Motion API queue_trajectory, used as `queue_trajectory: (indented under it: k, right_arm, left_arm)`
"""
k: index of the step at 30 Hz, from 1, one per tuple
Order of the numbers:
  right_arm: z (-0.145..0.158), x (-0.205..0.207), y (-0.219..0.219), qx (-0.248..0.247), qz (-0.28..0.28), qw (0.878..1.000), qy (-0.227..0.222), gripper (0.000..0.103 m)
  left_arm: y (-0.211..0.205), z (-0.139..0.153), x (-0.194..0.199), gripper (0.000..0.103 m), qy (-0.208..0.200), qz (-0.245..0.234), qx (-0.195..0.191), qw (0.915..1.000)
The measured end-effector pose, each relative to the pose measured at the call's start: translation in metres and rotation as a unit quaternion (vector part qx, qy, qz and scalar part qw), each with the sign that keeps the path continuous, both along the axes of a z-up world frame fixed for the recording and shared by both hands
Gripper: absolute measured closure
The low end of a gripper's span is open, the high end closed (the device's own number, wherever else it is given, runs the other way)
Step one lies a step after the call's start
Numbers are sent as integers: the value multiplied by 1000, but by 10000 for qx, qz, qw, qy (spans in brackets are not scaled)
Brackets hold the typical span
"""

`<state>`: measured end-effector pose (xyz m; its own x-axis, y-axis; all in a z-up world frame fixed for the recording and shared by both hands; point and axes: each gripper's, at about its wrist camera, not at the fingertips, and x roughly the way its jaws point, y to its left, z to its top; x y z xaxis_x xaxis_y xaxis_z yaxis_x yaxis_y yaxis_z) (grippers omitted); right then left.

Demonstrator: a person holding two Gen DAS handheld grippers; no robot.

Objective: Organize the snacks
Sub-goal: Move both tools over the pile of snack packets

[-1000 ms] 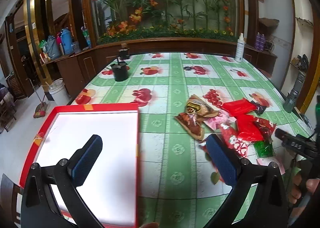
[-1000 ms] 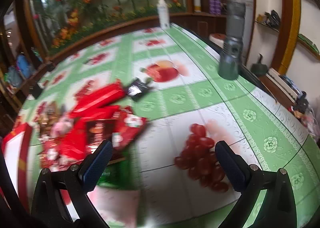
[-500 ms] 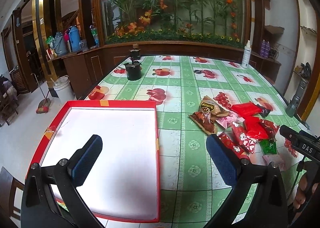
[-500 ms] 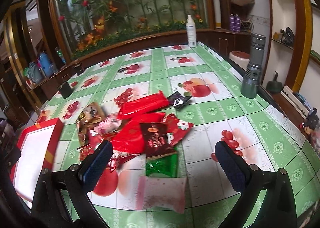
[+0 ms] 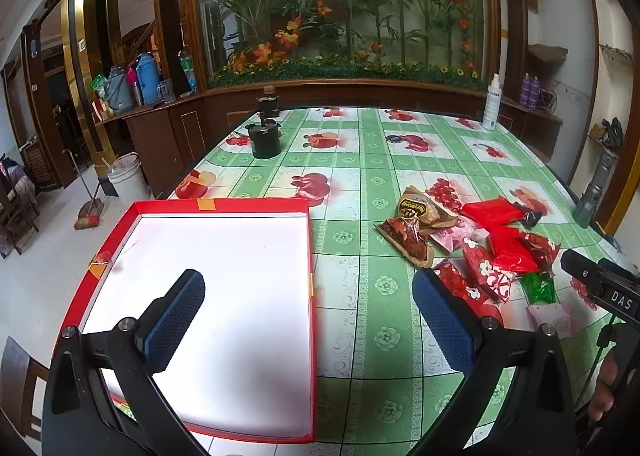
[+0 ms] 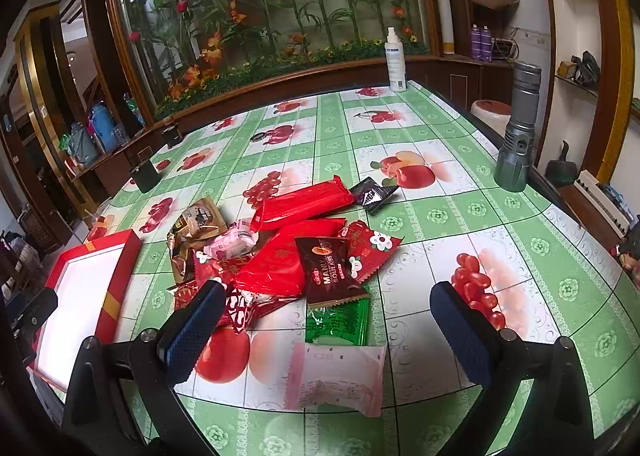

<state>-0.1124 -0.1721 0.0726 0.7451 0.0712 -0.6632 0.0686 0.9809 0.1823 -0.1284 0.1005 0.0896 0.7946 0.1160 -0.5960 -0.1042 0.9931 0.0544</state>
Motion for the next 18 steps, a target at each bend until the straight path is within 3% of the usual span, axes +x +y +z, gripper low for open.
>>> queue_trajectory:
  k: [11, 18]
  right_arm:
    - [-25, -12, -38, -336, 181, 9988, 310, 0]
    - [-46, 5, -33, 132, 557, 9951, 812, 5]
  left_arm:
    - [-7, -49, 19, 0, 932, 10, 223, 9954]
    - [-43, -59, 34, 0, 1188, -366, 294, 9918]
